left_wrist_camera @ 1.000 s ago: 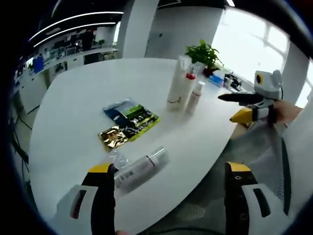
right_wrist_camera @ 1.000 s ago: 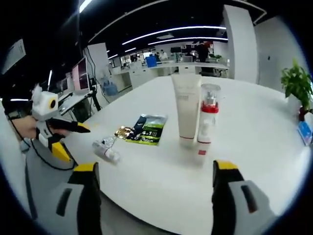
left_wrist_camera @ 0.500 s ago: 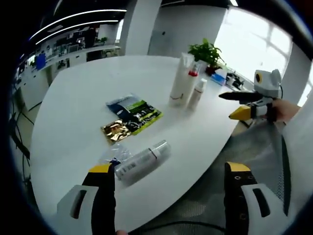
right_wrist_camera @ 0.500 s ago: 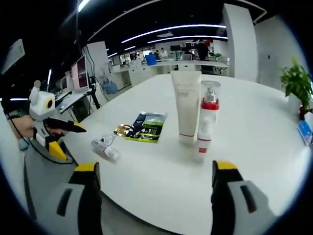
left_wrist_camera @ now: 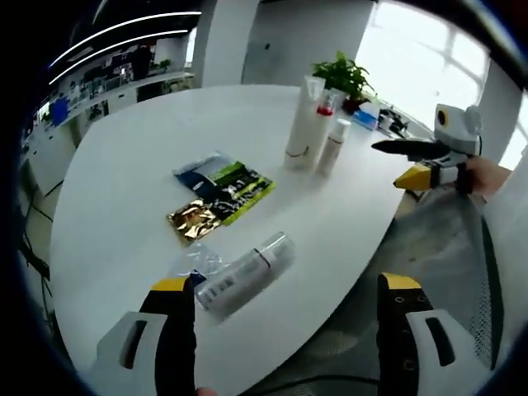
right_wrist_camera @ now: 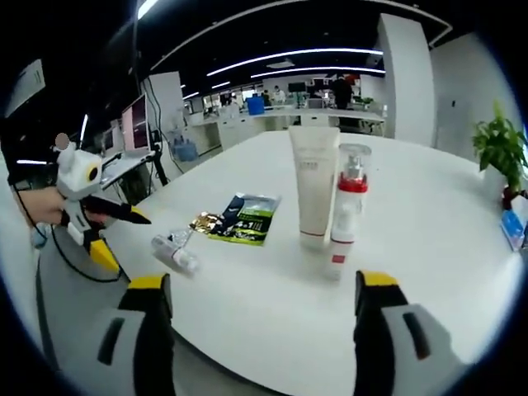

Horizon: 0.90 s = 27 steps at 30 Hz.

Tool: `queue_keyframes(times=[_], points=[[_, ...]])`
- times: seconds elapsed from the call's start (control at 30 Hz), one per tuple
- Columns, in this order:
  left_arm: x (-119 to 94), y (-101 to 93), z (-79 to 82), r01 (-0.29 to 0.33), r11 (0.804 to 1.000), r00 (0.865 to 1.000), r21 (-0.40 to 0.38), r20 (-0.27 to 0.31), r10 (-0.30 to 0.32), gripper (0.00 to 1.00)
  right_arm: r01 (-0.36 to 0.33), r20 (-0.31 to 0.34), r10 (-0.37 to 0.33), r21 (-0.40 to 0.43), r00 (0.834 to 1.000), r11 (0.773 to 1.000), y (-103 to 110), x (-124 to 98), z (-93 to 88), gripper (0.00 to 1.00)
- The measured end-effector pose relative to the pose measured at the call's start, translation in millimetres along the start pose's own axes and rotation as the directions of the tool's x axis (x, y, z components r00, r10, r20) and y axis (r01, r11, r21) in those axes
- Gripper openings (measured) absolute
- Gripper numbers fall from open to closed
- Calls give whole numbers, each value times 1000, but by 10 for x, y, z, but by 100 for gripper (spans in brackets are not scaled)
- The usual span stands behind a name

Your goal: Arrange the skincare products in the storage area until every visible bottle or jar stands upright without overlapping.

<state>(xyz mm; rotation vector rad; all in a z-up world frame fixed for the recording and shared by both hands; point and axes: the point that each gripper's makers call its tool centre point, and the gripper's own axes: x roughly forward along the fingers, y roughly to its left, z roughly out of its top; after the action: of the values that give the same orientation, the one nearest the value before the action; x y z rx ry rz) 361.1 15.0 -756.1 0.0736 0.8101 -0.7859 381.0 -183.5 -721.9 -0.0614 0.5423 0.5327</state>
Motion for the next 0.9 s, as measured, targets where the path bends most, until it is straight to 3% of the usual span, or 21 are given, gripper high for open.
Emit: queue_keyframes(times=[0.2, 0.47, 0.7, 0.9], points=[[98, 120, 25, -5, 999, 999, 38, -35, 6, 88, -2, 11, 2, 3, 1000, 1000, -3, -3, 17, 90], [275, 226, -145, 33, 985, 985, 167, -174, -3, 83, 12, 22, -12, 19, 1000, 1000, -35, -12, 28, 87], [382, 311, -143, 26, 975, 980, 220, -197, 18, 65, 23, 10, -23, 8, 1000, 1000, -49, 1, 10, 85], [477, 365, -167, 29, 957, 976, 288, -216, 35, 58, 24, 9, -24, 0, 1000, 1000, -48, 4, 8, 84]])
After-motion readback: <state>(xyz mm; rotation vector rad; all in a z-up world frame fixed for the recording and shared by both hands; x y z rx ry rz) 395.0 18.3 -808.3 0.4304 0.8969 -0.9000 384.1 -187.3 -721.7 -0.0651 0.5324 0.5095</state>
